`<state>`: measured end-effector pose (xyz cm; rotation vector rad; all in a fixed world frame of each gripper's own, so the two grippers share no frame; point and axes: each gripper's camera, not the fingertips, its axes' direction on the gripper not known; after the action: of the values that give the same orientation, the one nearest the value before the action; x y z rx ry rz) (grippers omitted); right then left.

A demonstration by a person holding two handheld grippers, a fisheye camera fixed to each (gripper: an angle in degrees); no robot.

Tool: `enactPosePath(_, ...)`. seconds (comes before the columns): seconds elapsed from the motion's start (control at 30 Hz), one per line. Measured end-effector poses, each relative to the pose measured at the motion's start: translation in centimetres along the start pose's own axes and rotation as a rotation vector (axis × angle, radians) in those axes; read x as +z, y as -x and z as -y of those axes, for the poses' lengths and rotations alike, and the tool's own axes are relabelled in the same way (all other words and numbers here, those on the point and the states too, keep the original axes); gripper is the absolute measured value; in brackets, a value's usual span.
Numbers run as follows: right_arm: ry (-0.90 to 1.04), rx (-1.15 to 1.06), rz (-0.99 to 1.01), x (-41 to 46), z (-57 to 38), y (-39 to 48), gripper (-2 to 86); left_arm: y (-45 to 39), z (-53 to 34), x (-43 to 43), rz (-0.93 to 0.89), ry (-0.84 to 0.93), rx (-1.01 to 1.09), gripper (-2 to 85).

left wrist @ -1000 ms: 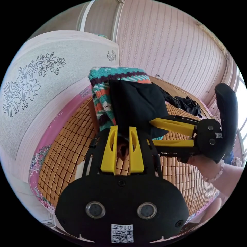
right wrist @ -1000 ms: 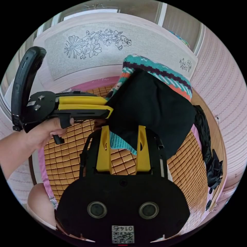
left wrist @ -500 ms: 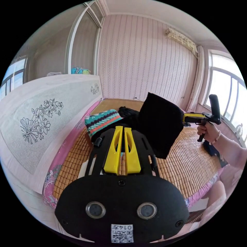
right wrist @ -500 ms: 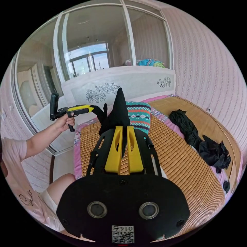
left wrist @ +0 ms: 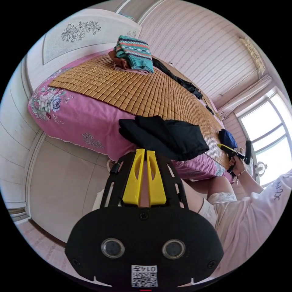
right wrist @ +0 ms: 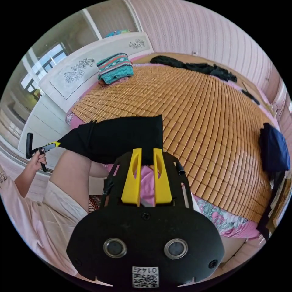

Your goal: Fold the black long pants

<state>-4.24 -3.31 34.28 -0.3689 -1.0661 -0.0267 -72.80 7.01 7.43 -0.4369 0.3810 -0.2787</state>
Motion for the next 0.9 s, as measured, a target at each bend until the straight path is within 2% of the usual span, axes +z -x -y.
enactPosePath(0.13,0.043,-0.192,0.285,4.3,4.4,6.3,15.2,-0.6,-0.4,-0.3,0.020,0.004,0.015,-1.0)
enactPosePath(0.23,0.192,-0.319,0.284,9.5,5.8,11.3,17.4,-0.5,-0.9,-0.4,0.021,0.014,-0.014,-1.0)
enactPosePath(0.3,0.362,-0.346,0.269,12.5,5.7,12.9,16.2,-0.1,-1.2,-0.5,0.009,0.019,-0.052,-1.0)
enactPosePath(0.37,0.336,-0.360,0.175,12.4,5.5,13.5,12.8,0.0,-1.3,-0.7,0.010,0.020,-0.062,-1.0)
enactPosePath(0.4,0.341,-0.385,0.166,11.8,5.4,13.4,8.1,-0.1,-1.2,-0.8,0.005,0.016,-0.063,-1.0)
enactPosePath(0.47,0.332,-0.389,0.239,10.5,5.6,12.0,5.1,-0.5,-0.9,-1.2,-0.002,-0.005,-0.052,-1.0)
enactPosePath(0.6,0.100,-0.108,0.363,3.0,6.5,2.4,4.3,-2.4,2.0,-2.5,-0.023,-0.087,0.046,-1.0)
enactPosePath(0.67,-0.049,-0.021,0.313,-1.9,6.2,-2.4,3.8,-3.7,4.1,-3.2,-0.040,-0.135,0.110,-1.0)
enactPosePath(0.73,-0.260,0.100,0.193,-9.3,4.9,-8.7,3.4,-5.3,6.5,-4.0,-0.057,-0.191,0.179,-1.0)
enactPosePath(0.83,-0.477,0.249,0.032,-18.1,1.8,-15.0,3.1,-7.8,9.9,-6.2,-0.042,-0.301,0.279,-1.0)
enactPosePath(0.9,-0.511,0.308,-0.079,-21.9,-0.4,-17.6,3.1,-8.1,11.4,-7.7,-0.009,-0.364,0.294,-1.0)
